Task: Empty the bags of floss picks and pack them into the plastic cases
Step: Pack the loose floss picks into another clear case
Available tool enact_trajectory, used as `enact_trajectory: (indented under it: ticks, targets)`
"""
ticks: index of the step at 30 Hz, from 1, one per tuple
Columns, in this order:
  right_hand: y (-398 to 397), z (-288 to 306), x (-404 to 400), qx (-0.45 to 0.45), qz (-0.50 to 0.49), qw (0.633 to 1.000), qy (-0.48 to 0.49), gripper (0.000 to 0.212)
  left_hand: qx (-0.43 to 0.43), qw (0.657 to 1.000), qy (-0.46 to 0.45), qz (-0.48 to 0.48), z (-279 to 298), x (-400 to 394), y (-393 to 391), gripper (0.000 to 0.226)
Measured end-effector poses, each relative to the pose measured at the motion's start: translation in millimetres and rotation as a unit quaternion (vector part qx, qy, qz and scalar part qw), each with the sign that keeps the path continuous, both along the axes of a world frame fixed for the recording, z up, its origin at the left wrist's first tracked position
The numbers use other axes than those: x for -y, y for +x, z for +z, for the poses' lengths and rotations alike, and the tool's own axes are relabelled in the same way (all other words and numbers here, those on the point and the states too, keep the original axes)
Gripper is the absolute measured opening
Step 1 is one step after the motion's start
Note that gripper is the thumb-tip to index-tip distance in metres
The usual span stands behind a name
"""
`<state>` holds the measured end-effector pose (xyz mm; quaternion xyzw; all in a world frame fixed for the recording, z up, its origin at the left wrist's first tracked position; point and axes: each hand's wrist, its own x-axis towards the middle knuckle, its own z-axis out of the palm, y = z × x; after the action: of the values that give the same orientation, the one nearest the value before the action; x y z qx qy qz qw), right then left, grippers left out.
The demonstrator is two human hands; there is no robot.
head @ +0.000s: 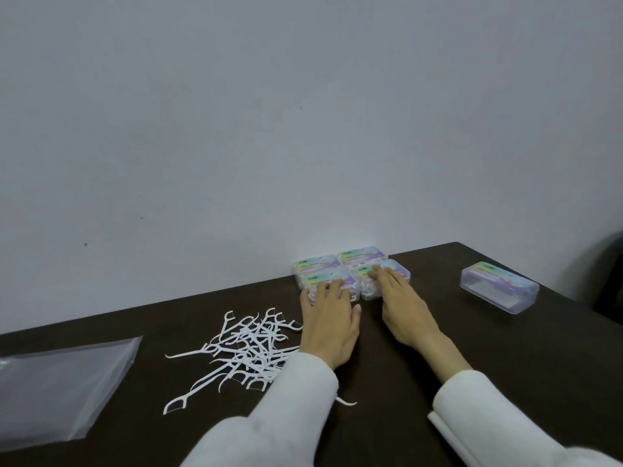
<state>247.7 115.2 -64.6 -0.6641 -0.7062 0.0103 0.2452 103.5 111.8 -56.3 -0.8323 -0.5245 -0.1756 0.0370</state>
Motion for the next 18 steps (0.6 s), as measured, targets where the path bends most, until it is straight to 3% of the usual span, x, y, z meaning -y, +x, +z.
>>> enact_trajectory:
  ticks: [2,4,6,13,18]
  targets:
    - [1.7,0.0,-2.2,-0.003,0.015,1.000,-0.003,0.061,0.012,1.000,0.008,0.004,1.7,-0.9,2.2,0.075]
    - [3.6,0.8,-4.0,0.007,0.027,1.000,-0.008,0.061,0.019,1.000,0.009,0.011,4.5,-2.4,3.6,0.047]
    - [5.5,0.9,-5.4,0.022,0.034,0.999,-0.014,0.062,0.013,1.000,0.000,0.012,7.5,-2.3,5.1,0.037]
    - [10.2,-0.6,0.9,0.039,0.013,0.998,0.053,0.062,0.035,0.999,-0.018,0.001,15.2,0.0,10.8,0.032]
    - [34.1,-1.1,20.6,0.014,-0.032,0.993,0.117,0.051,0.156,0.982,-0.087,-0.066,20.3,12.7,37.2,0.033]
